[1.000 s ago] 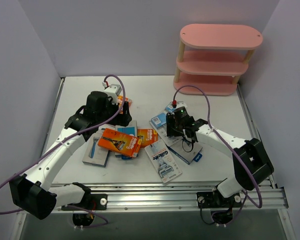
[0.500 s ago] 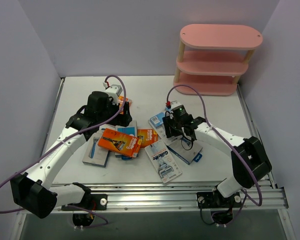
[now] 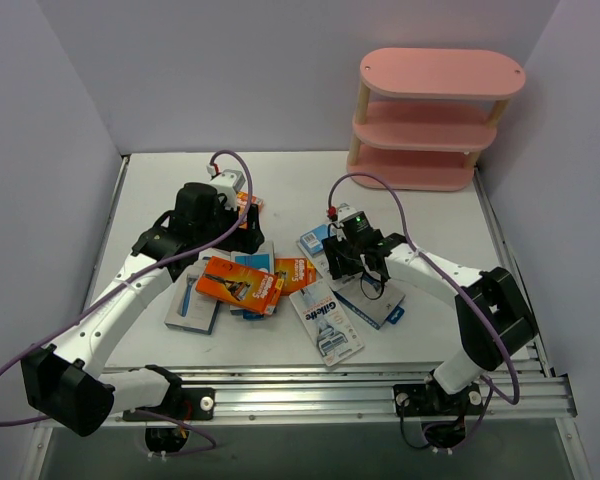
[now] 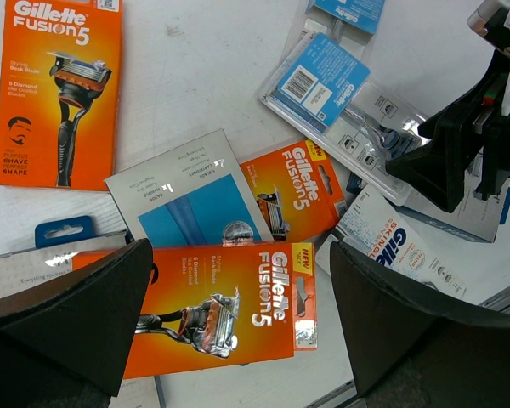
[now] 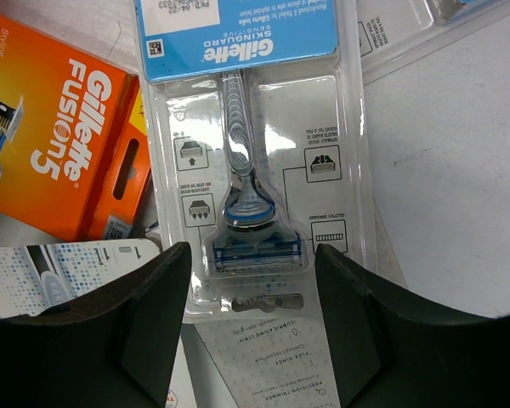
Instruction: Place and organize the shaving razors onto the shelf
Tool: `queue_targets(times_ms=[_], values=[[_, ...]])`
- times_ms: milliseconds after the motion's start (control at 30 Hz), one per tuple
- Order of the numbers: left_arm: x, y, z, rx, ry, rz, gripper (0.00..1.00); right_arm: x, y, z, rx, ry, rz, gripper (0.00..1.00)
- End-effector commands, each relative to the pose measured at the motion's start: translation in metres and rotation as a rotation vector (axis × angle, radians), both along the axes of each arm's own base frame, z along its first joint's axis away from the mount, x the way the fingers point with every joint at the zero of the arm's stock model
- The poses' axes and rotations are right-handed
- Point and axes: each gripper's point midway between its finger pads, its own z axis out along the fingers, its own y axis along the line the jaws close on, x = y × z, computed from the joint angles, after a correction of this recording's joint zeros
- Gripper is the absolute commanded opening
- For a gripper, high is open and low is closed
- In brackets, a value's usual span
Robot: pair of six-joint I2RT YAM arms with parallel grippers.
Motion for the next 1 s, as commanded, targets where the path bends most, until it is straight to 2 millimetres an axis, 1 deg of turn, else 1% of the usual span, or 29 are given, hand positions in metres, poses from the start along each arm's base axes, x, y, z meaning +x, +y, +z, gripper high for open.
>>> queue_targets(times_ms=[0,333,367,400,600,800,900,933,967], values=[[0.002,-0.006,0.017,-0.016,-0.042,-0.028,0.94,-0.004,0.0,-0.006,-0.035,0.022,0.024,0.56],[0.003,-0.001,0.016,-0.001,-0.044,-0.005,0.94,-0.008,-0.003,-0.018,-0.107,0.038,0.023,0.56],[0.003,-0.001,0.016,0.001,-0.043,-0.003,0.94,-0.006,-0.008,-0.018,-0.134,0.029,0.007,0.56],[0.004,-0.001,0.016,0.001,-0.044,-0.002,0.94,-0.007,-0.008,-0.021,-0.138,0.033,0.005,0.56],[0.004,0.001,0.014,0.005,-0.04,0.006,0.94,-0.008,-0.009,-0.022,-0.141,0.035,0.002,0.51],[0.004,0.001,0.014,0.006,-0.039,0.006,0.94,-0.009,-0.01,-0.024,-0.143,0.042,0.002,0.43],[0.004,0.001,0.014,0.007,-0.039,0.007,0.94,-0.01,-0.01,-0.025,-0.143,0.048,0.003,0.33],[0.004,0.001,0.015,0.005,-0.042,0.008,0.94,-0.01,-0.009,-0.025,-0.142,0.049,0.006,0.27],[0.004,0.001,0.016,0.004,-0.043,0.006,0.94,-0.01,-0.008,-0.024,-0.137,0.046,0.005,0.25]])
